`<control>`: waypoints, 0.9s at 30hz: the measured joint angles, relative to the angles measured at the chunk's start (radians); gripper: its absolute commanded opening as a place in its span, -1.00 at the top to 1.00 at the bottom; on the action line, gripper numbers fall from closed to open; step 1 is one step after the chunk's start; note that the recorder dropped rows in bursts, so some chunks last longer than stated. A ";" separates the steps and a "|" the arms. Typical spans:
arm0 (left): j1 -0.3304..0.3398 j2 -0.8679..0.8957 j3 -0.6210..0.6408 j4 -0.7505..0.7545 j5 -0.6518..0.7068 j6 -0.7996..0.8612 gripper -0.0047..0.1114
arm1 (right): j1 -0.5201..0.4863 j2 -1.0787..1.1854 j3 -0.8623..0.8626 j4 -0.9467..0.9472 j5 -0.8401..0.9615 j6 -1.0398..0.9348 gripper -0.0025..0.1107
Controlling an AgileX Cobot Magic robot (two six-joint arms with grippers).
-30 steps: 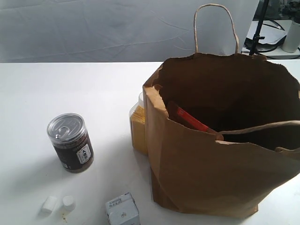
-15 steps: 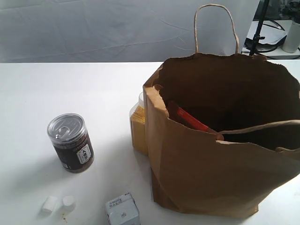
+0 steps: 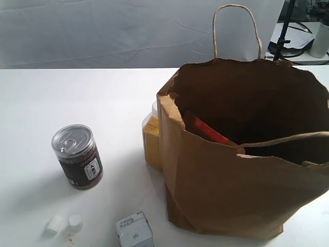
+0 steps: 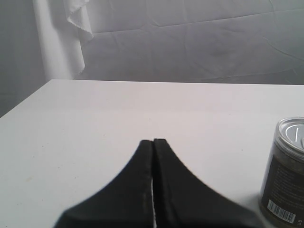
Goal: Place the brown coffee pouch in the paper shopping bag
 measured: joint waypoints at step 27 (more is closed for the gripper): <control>0.000 0.000 0.000 0.000 0.000 0.000 0.92 | -0.040 0.000 0.000 0.000 -0.011 0.000 0.96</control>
